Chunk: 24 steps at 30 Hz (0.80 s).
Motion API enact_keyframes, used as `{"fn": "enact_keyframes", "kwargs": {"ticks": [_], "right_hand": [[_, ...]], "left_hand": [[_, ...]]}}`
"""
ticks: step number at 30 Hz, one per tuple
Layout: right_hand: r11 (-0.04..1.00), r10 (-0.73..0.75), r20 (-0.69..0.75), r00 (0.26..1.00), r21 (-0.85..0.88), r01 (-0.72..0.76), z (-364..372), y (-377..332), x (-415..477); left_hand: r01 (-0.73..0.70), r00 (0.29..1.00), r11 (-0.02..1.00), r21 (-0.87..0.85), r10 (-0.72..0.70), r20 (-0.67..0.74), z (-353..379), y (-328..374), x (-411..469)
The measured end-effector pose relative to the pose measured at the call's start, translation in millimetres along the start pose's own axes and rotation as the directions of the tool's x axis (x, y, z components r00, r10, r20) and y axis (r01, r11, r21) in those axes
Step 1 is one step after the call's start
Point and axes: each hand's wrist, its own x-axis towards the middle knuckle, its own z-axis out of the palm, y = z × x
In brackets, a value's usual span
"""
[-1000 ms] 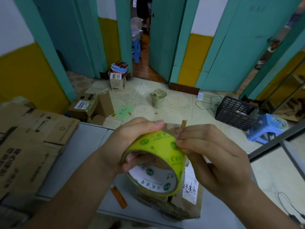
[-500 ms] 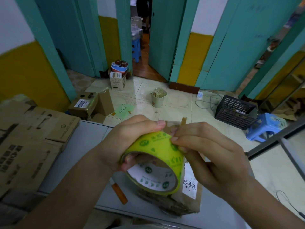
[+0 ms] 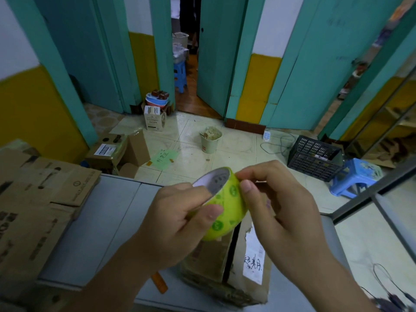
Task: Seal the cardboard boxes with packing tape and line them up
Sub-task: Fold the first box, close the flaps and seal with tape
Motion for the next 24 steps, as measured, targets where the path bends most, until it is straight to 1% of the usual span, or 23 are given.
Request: {"fn": "enact_keyframes", "kwargs": {"ticks": [2,4,8,11,15,20,24], "right_hand": [[0.999,0.039,-0.012,0.999,-0.020,-0.040,-0.4,-2.1,1.9],[0.998,0.013,-0.038,0.999,-0.069,-0.016,0.4,-4.0,1.9],[0.989,-0.076,-0.082,0.994,-0.135,0.064,7.0,-4.2,-7.3],[0.987,-0.101,-0.122,0.987,-0.137,0.084,13.6,-3.2,-12.2],[0.995,-0.061,-0.200,0.978,-0.094,0.043,15.1,-0.8,-7.5],[0.993,-0.069,-0.208,0.976,-0.113,0.046,18.2,-1.4,-12.4],[0.989,-0.102,-0.220,0.970,-0.123,0.076,20.8,-2.1,-18.1]], "left_hand": [[-0.087,0.996,0.989,0.117,0.090,-0.020,0.4,-0.3,0.5],[-0.132,0.989,0.974,0.185,0.141,-0.036,1.0,-2.1,0.5],[-0.141,0.985,0.954,0.263,0.161,-0.057,2.8,-8.5,-1.0],[-0.154,0.979,0.934,0.324,0.188,-0.077,1.8,-10.3,1.1],[-0.214,0.968,0.897,0.386,0.249,-0.041,3.2,-7.4,4.5],[-0.215,0.966,0.886,0.411,0.255,-0.045,7.3,-5.6,1.9],[-0.210,0.966,0.872,0.442,0.254,-0.042,6.7,-4.6,-1.3]]}}
